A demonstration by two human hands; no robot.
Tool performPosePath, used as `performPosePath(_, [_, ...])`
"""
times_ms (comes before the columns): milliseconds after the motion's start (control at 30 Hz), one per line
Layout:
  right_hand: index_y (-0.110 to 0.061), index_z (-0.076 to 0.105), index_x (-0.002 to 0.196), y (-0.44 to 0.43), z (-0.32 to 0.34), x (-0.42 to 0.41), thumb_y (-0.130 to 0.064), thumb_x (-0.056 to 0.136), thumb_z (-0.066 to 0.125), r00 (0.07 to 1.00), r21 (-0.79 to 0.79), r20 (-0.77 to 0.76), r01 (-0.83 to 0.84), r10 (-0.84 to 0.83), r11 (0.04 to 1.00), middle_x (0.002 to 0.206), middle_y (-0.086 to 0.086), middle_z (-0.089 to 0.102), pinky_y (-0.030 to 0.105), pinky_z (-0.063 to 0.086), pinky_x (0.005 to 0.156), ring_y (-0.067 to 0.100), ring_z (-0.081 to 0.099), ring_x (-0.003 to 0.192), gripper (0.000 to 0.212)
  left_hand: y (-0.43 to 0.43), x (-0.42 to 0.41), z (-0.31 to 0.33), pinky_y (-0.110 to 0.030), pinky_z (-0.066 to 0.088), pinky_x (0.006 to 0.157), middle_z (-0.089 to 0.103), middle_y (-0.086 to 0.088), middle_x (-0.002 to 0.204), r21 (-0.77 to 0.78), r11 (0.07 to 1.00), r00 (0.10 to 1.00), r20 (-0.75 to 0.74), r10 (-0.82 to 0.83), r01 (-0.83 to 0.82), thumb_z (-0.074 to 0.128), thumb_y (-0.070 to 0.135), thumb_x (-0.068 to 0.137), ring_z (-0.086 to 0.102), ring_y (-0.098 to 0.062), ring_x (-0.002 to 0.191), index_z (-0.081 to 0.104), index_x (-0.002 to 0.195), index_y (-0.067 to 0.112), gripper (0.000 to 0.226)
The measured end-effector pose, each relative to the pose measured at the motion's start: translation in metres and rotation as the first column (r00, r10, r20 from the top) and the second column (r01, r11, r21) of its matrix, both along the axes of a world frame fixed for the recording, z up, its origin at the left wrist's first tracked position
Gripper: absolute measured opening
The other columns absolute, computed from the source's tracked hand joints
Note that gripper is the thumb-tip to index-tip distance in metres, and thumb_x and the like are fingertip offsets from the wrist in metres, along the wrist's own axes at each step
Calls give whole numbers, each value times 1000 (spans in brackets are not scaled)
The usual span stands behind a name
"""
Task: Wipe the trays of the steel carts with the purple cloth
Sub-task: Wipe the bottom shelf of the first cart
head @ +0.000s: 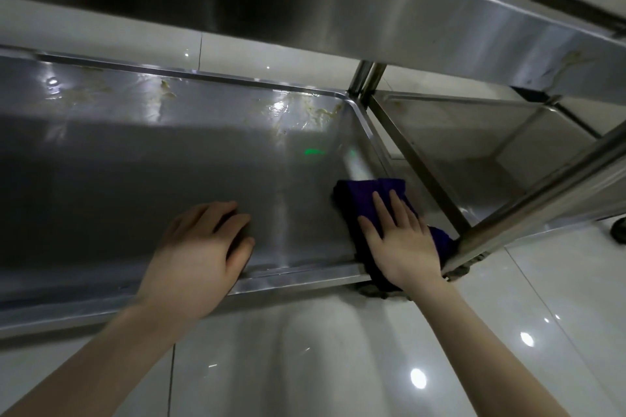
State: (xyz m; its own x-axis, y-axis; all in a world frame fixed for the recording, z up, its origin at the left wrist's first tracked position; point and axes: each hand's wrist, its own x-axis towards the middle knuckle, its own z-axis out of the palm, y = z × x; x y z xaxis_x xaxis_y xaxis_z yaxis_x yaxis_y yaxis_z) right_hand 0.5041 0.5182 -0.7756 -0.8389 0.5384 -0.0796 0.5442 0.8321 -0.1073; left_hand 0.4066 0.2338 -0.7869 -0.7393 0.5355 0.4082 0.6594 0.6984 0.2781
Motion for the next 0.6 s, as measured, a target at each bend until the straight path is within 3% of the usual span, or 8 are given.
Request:
performPosePath(200, [-30, 16, 155, -22, 4, -87, -54, 101, 24, 990, -38, -106, 86, -89, 996, 164, 1, 3, 50, 4, 119, 22, 5, 150, 60, 3, 1, 3, -45, 45, 96, 65, -11, 120, 14, 1000, 1000, -8, 17, -17, 49, 33, 85, 60, -36, 111, 70, 111, 8, 42])
performPosePath(300, [-33, 22, 153, -76, -3, -128, -56, 99, 28, 976, 52, -148, -152, 158, 987, 163, 1, 10, 49, 8, 118, 22, 12, 149, 59, 2, 2, 9, -47, 41, 101, 59, -15, 130, 33, 997, 998, 7, 70, -70, 44, 37, 86, 55, -36, 118, 64, 122, 7, 51])
performPosePath(367, [-36, 20, 153, -102, -5, -140, -59, 99, 24, 916, 49, -113, -381, 384, 923, 164, -3, 9, 47, 7, 118, 18, 9, 149, 59, 0, 2, 10, -49, 40, 101, 56, -16, 134, 56, 992, 993, 36, 110, -111, 41, 38, 88, 53, -37, 120, 59, 128, 6, 54])
performPosePath(433, [-37, 20, 153, -97, -5, -139, -59, 99, 23, 873, 39, -91, -477, 479, 878, 163, -6, 10, 42, 8, 119, 16, 9, 149, 59, -3, 1, 9, -50, 42, 101, 55, -17, 133, 93, 988, 991, 54, 119, -124, 40, 36, 90, 52, -38, 120, 55, 131, 6, 53])
performPosePath(533, [-36, 27, 152, -50, -4, -114, -56, 99, 31, 937, 135, -154, -295, 314, 946, 162, -4, 19, 38, 13, 118, 16, 18, 147, 56, -7, 1, 7, -49, 43, 98, 57, -17, 128, 127, 984, 992, 27, 122, -125, 42, 33, 89, 53, -39, 117, 56, 129, 6, 50])
performPosePath(600, [-36, 24, 153, -9, -3, -84, -56, 100, 28, 984, 73, -154, -83, 94, 994, 162, -3, 16, 42, 13, 118, 17, 15, 148, 57, -6, 2, 7, -48, 42, 98, 59, -17, 125, 119, 985, 992, 21, 126, -127, 44, 33, 89, 53, -39, 115, 58, 128, 6, 49])
